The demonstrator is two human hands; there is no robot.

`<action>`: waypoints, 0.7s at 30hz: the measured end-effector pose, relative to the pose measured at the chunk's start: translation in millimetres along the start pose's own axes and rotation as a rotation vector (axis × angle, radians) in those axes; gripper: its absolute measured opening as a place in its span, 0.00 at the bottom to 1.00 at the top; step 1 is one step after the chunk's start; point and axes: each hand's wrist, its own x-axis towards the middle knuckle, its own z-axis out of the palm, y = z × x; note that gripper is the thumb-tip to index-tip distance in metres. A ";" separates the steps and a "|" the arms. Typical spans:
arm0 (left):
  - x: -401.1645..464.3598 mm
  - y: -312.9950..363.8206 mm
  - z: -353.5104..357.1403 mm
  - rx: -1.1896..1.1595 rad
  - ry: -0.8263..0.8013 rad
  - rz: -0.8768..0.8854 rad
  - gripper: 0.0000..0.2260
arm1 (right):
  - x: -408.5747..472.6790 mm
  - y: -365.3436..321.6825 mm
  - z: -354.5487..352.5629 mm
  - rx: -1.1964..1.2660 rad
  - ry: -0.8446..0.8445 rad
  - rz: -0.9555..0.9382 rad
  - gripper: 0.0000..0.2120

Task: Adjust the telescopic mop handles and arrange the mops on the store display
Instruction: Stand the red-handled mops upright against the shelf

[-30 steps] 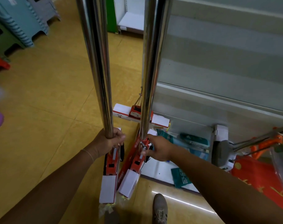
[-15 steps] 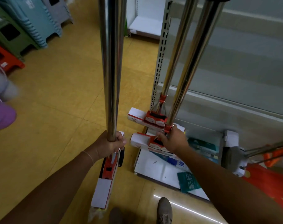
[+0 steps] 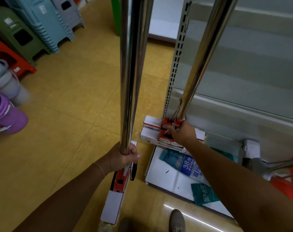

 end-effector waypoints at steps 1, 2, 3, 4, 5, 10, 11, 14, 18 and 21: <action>1.2 0.1 1.6 0.003 -0.007 -0.001 0.13 | 1.8 -0.3 -1.1 0.022 0.001 0.017 0.27; 1.7 -0.1 3.1 0.004 -0.014 -0.001 0.13 | 0.0 -0.5 -3.3 0.046 0.006 0.035 0.27; 2.7 -0.2 5.0 0.001 -0.020 0.001 0.13 | -3.6 1.1 -5.6 0.074 0.016 0.053 0.27; 3.3 0.1 6.9 -0.006 -0.026 0.003 0.13 | -10.5 4.0 -7.1 0.094 0.044 0.062 0.27; 4.1 1.0 9.0 -0.015 -0.032 0.004 0.14 | -19.5 8.4 -7.3 0.100 0.080 0.061 0.26; 6.7 6.4 20.7 -0.029 -0.079 0.014 0.12 | -77.3 23.7 7.9 -0.068 -0.119 -0.177 0.25; 6.4 6.5 22.6 -0.032 -0.091 0.018 0.12 | -86.2 21.5 13.8 -0.137 -0.261 -0.251 0.30; 4.0 9.8 30.2 -0.047 -0.117 0.029 0.11 | -97.9 15.1 33.1 -0.279 -0.591 -0.436 0.41; 5.0 8.4 37.9 -0.030 -0.126 0.048 0.17 | -101.4 10.7 49.3 -0.238 -0.732 -0.472 0.39; 5.5 8.5 40.6 -0.034 -0.139 0.041 0.16 | -106.1 9.5 52.8 -0.167 -0.734 -0.411 0.27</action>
